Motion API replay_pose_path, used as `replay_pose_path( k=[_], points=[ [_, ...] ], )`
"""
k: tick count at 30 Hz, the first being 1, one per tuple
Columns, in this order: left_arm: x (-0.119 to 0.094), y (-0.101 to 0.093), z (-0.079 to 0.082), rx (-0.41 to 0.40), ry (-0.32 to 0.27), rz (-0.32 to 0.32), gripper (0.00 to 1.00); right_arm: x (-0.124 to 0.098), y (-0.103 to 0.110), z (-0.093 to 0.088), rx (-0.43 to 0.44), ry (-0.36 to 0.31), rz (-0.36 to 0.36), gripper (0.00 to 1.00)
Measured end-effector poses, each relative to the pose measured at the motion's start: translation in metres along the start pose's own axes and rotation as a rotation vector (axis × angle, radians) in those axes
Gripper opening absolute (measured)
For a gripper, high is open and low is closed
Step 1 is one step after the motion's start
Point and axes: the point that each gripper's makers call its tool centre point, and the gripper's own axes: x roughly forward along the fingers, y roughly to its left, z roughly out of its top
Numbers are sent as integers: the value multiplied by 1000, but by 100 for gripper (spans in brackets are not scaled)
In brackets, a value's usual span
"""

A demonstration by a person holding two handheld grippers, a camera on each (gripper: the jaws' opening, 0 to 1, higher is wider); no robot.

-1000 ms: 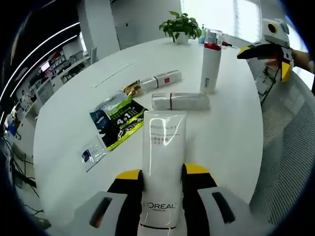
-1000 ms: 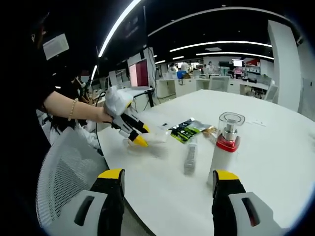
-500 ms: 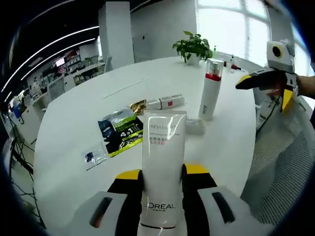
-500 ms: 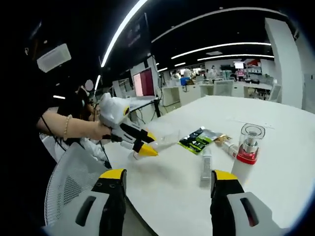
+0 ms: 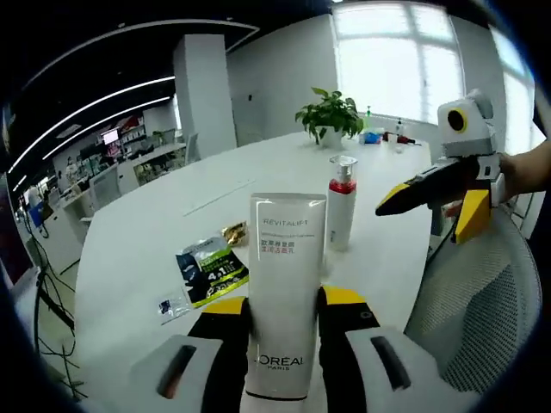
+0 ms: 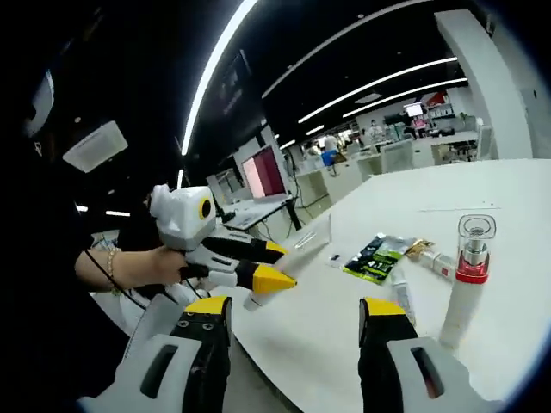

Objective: Arrange the skincare products in the storage area until every visible bottle or jar stands upright without overlapping.

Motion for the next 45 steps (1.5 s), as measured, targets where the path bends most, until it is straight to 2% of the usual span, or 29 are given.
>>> replay_pose_path(
  k=[4,12,19,28,34,37,39,40,41,42,44,45],
  points=[
    [-7,-9,6,23,-20,-1,28,6,8,13,85,-65,11,57],
    [-21,-27,17,50,-55,-10,28,18,20,21,220,-131,29,54],
    [-28,-43,28,92,-79,-18,28,24,26,19,273,-148,29,51],
    [-29,-54,35,123,-99,-18,29,26,29,26,356,-195,22,43],
    [-31,-57,39,152,-99,-4,29,30,32,20,383,-180,13,37],
    [-30,-59,39,165,-94,-3,29,32,34,21,406,-189,20,32],
    [-30,-60,38,167,-94,-4,29,32,34,21,409,-195,23,23],
    [-30,-61,39,162,-95,-5,29,31,30,20,414,-198,-1,19],
    [-31,-61,39,154,-98,-6,29,31,32,22,420,-206,26,18],
    [-33,-61,39,148,-101,-7,29,30,28,21,431,-205,20,17],
    [-32,-64,38,125,-104,-20,29,30,21,17,419,-188,-21,8],
    [-32,-64,38,124,-103,-21,29,30,22,16,421,-177,-15,7]
  ],
)
